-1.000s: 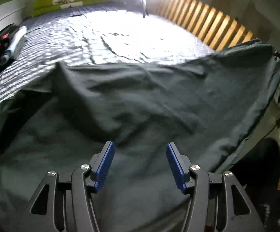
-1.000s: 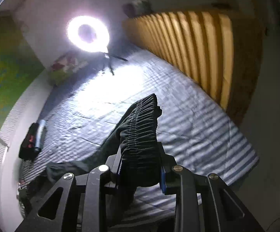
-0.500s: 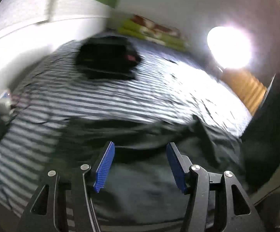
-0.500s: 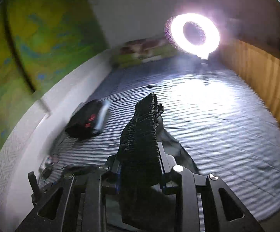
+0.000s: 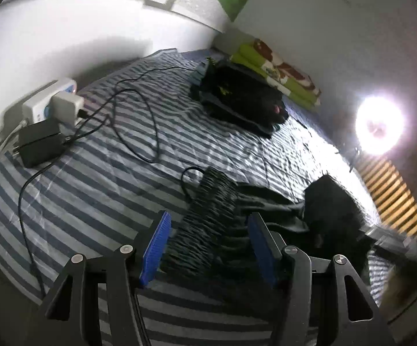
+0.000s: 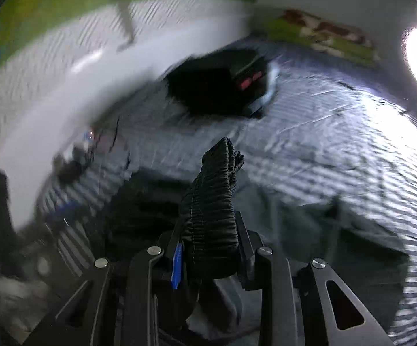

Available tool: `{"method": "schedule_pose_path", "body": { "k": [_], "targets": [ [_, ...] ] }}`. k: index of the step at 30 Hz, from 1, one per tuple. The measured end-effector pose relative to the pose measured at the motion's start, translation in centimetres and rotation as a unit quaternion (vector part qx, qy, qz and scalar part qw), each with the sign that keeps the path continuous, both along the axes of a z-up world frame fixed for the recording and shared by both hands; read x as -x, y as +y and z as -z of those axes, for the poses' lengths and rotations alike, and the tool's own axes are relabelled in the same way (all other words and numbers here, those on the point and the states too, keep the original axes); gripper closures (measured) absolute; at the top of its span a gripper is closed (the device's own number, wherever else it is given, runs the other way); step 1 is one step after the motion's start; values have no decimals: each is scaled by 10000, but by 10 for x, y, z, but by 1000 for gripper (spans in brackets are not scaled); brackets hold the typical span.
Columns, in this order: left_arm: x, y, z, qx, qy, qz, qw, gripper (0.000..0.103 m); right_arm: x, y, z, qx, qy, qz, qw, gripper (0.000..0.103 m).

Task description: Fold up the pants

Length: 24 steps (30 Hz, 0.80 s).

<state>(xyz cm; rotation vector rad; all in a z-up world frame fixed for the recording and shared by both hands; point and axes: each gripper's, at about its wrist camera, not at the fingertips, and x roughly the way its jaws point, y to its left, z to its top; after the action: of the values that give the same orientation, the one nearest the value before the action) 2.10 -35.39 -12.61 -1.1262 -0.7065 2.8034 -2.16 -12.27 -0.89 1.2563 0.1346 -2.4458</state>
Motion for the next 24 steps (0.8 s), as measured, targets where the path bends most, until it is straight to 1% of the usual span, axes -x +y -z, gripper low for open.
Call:
{"method": "schedule_pose_path", "body": {
  "k": [1, 5, 6, 9, 10, 11, 13, 14, 16, 18, 19, 20, 22, 23, 24],
  "targets": [
    [-1, -2, 0, 5, -1, -23, 10000, 44, -2, -11, 11, -113, -15, -52, 9999, 77],
    [-4, -9, 4, 14, -34, -82, 10000, 44, -7, -34, 36, -466, -58, -190, 9987, 77],
    [-5, -11, 4, 10, -35, -101, 9999, 44, -5, -40, 42, -558, -130, -231, 9981, 76],
    [-10, -16, 4, -10, -15, -185, 9998, 44, -2, -50, 52, -626, -347, -390, 9967, 67],
    [-11, -17, 4, -36, -6, -206, 9998, 44, -4, -53, 52, -541, -404, -520, 9964, 61],
    [-13, -19, 3, -53, 1, -234, 9997, 44, -5, -53, 49, -356, -455, -671, 9961, 59],
    [-17, -22, 2, -64, 44, -291, 9995, 44, -10, -49, 34, 167, -520, -963, 9939, 57],
    [-19, -23, 1, -71, 61, -320, 9994, 44, -12, -45, 25, 440, -554, -1092, 9915, 52],
    [-23, -23, -2, -102, 129, -351, 9992, 44, -14, -25, 3, 1169, -713, -1281, 9823, 50],
    [-25, -19, -5, -143, 182, -265, 9994, 44, -10, 11, -18, 1749, -811, -1133, 9747, 49],
    [-24, -14, -7, -148, 205, -169, 9995, 44, -8, 33, -26, 1905, -796, -972, 9736, 49],
    [-22, -7, -10, -130, 234, -44, 9996, 44, -6, 51, -31, 1942, -721, -818, 9749, 49],
    [-14, 13, -14, -52, 276, 299, 9992, 43, -5, 98, -40, 1697, -419, -361, 9839, 49],
    [-8, 26, -15, -13, 254, 493, 9985, 41, -6, 120, -40, 1497, -305, -149, 9881, 49],
    [0, 43, -14, 14, 184, 774, 9968, 35, -7, 143, -38, 1312, -248, 77, 9910, 49]
  ]
}}
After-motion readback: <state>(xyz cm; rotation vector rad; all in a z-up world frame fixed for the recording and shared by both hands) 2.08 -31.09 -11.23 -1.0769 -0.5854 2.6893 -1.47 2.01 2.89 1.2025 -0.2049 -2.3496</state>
